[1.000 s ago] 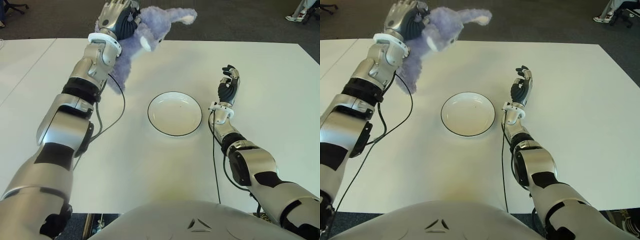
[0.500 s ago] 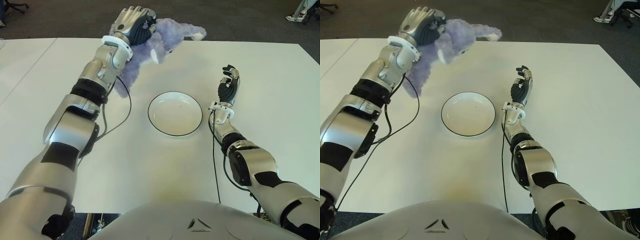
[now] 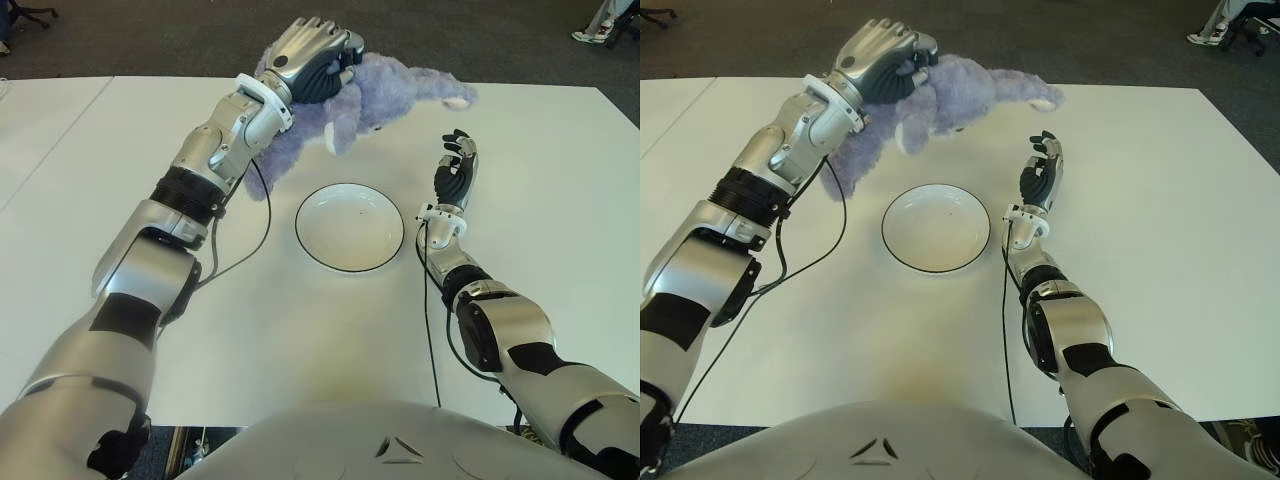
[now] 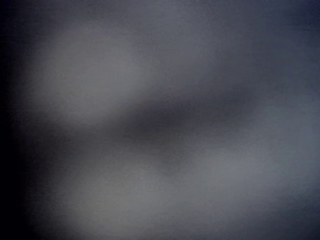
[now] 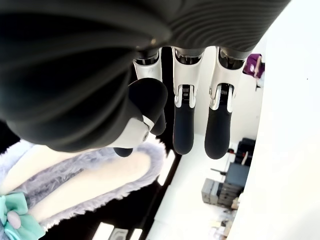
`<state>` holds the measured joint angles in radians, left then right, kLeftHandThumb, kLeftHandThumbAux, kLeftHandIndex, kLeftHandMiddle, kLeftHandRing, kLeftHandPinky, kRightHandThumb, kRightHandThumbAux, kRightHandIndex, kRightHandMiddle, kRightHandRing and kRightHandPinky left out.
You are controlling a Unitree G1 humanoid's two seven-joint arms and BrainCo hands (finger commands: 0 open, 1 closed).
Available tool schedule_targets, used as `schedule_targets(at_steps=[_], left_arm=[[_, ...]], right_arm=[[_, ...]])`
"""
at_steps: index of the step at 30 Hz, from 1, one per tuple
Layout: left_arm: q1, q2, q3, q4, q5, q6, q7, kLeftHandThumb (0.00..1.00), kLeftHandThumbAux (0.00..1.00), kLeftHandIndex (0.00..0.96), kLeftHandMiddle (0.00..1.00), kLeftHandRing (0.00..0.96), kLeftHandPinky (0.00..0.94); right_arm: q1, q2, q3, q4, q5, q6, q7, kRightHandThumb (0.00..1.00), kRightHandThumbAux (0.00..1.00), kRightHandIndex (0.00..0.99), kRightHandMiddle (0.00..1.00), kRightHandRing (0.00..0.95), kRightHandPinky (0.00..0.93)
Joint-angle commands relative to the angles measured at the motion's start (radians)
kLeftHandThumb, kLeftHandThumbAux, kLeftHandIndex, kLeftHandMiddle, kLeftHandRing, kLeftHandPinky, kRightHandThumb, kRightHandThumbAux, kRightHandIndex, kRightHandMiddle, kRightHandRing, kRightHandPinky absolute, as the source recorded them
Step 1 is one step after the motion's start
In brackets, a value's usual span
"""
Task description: Put the doll into the plate.
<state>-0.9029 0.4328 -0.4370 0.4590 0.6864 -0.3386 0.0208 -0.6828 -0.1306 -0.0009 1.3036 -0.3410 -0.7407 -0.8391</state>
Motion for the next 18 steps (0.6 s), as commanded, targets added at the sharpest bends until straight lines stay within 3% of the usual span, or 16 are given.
schedule_targets(at_steps=[1,18], left_arm=[[0.036,-0.005,0.007,-0.071,0.004,0.039,-0.062,0.758,0.691,0.444,0.827,0.822,0.770],[0.060,-0.005,0.003,-0.226,0.015,0.121,-0.233,0.757,0.690,0.445,0.812,0.819,0.787]], right_arm=[[0.072,0.030,0.006,0.040,-0.005,0.016,-0.007,1.000,0.742,0.316,0.200,0.278,0.423],[0.072,0.030,0.007,0.040,-0.004,0.012,-0.004,1.000,0.743,0.311,0.206,0.276,0.423]])
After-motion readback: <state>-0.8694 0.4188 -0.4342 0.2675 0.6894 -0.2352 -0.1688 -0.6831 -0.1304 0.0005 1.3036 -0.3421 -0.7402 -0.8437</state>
